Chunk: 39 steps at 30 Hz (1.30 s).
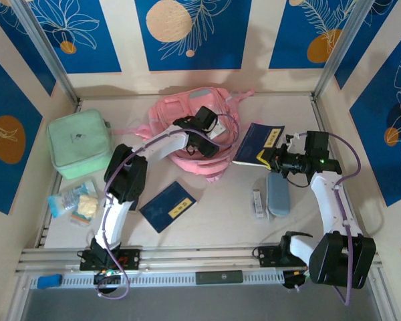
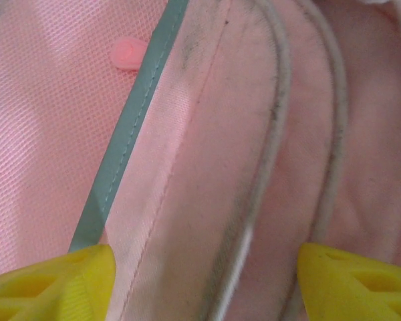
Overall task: Pack the student bag
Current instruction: Open the student bag at the center of the table.
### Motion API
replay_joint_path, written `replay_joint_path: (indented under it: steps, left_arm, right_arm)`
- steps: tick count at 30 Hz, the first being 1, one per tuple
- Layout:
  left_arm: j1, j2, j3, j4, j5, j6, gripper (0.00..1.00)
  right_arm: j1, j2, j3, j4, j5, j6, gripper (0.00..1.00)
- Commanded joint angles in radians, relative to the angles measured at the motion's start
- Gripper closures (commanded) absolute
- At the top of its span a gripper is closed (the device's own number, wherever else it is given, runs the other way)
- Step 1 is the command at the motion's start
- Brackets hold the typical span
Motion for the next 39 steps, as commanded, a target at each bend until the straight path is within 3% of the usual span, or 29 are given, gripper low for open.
replay_joint_path:
  steps: [1,4,9,18,27,32,39]
  left_arm:
    - [0.025,0.044,0.050,-0.032,0.037,0.041,0.30]
    - [0.035,0.070,0.077,-0.036,0.051,0.045,0.36]
    - [0.046,0.081,0.077,-0.012,0.052,0.061,0.56]
    - [0.054,0.026,0.102,-0.018,0.110,0.056,1.00]
    - [0.036,-0.139,0.074,0.012,0.111,0.032,1.00]
    - [0.033,-0.215,0.100,0.000,0.128,0.038,1.00]
    - [0.033,-0.290,0.081,-0.006,0.161,0.064,1.00]
  right_arm:
    - [-0.002,-0.014,-0.009,0.024,-0.041,0.000,1.00]
    - [-0.002,-0.014,-0.010,0.022,-0.040,-0.001,1.00]
    - [-0.001,-0.030,-0.017,0.018,-0.044,0.006,1.00]
    - [-0.002,-0.080,-0.018,-0.045,-0.015,-0.015,1.00]
    - [-0.001,-0.143,-0.023,-0.176,0.057,-0.056,1.00]
    - [0.005,-0.163,-0.052,-0.183,0.016,-0.047,1.00]
    - [0.108,-0.137,-0.013,-0.166,0.012,-0.050,1.00]
